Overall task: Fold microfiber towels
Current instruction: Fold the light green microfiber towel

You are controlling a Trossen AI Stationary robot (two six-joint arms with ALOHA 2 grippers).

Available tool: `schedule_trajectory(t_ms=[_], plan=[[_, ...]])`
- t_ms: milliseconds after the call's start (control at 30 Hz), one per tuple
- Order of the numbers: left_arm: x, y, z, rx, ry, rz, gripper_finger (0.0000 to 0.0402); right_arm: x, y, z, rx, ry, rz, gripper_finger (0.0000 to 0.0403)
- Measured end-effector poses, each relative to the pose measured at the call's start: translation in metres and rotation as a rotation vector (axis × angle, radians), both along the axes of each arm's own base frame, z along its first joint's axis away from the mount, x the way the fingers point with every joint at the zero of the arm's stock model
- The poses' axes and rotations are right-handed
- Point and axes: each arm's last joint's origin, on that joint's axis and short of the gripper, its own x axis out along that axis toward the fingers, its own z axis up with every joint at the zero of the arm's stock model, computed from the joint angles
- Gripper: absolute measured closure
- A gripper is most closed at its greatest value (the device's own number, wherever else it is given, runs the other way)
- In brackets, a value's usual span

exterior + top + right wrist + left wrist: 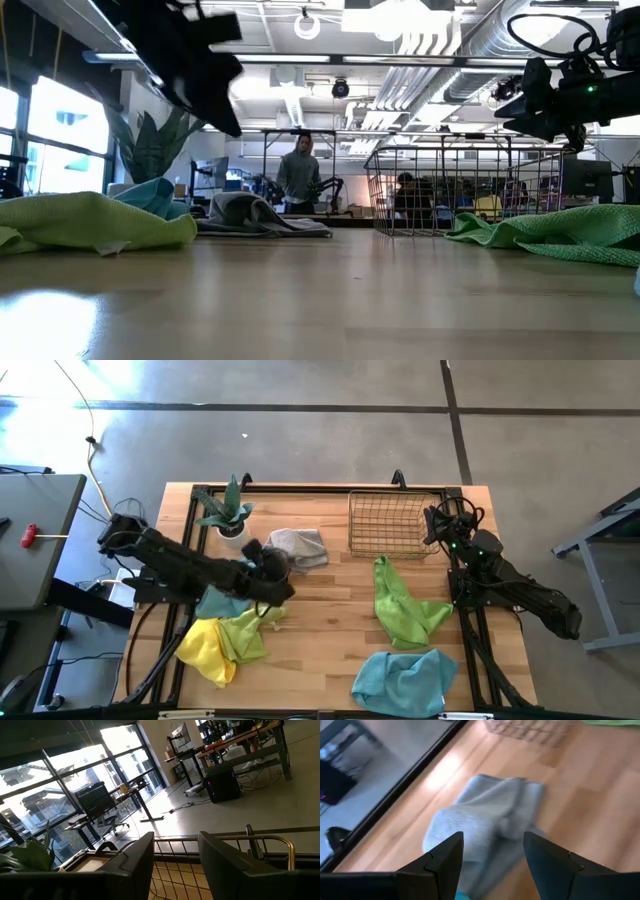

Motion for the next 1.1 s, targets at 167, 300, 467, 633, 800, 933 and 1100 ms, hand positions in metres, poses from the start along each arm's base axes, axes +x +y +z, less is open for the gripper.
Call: schedule_trajectory(t_ms=[167, 300, 467, 633, 800, 933, 1100], plan=[[0.016, 0.036, -0.021, -0.015, 0.07, 0.054, 0.0204, 0.0, 0.0, 0.0, 0.021, -0.029, 0.002, 0.0256], [0.026, 0.063, -0.044, -0.046, 0.157, 0.058, 0.0204, 0.0, 0.0, 0.001, 0.077, -0.116, 0.011, 0.0256], [0.025, 0.093, -0.068, -0.068, 0.247, 0.129, 0.0204, 0.003, 0.004, 0.01, -0.004, -0.154, 0.204, 0.0256], [0.016, 0.122, -0.085, -0.09, 0.334, 0.214, 0.0204, 0.004, 0.014, 0.027, -0.154, -0.253, 0.511, 0.0256], [0.004, 0.147, -0.09, -0.08, 0.375, 0.304, 0.0204, 0.004, 0.024, 0.036, -0.25, -0.294, 0.732, 0.0256], [-0.003, 0.162, -0.089, -0.063, 0.385, 0.362, 0.0204, 0.006, 0.03, 0.038, -0.263, -0.311, 0.827, 0.0256], [-0.006, 0.171, -0.088, -0.053, 0.374, 0.383, 0.0204, 0.008, 0.037, 0.038, -0.297, -0.305, 0.87, 0.0256]])
